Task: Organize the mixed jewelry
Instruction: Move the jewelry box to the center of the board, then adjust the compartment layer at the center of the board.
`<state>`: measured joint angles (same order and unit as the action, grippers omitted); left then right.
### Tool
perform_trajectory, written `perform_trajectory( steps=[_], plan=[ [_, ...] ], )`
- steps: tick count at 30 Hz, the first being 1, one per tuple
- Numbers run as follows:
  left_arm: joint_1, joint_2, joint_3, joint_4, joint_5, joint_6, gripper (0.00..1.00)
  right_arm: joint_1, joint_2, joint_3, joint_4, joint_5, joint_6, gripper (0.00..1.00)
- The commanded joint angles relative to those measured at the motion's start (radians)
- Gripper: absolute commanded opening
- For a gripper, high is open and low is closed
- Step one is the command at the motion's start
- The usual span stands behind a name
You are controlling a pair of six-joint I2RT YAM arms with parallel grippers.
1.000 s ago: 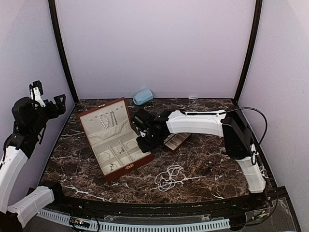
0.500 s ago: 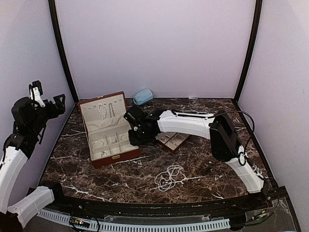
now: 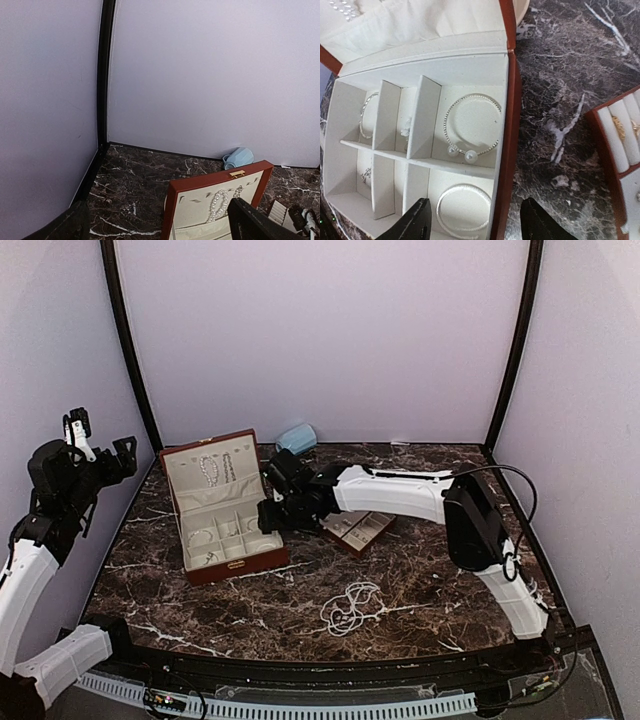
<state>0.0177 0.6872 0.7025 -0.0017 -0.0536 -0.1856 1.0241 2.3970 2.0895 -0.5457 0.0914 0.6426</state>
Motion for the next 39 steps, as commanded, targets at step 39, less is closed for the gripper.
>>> perform_trajectory(
  steps=[39],
  plan=[
    [0.004,0.034,0.016,-0.026,0.01,0.007,0.98,-0.315,-0.624,-0.919,0.121,0.151,0.2,0.66]
  ],
)
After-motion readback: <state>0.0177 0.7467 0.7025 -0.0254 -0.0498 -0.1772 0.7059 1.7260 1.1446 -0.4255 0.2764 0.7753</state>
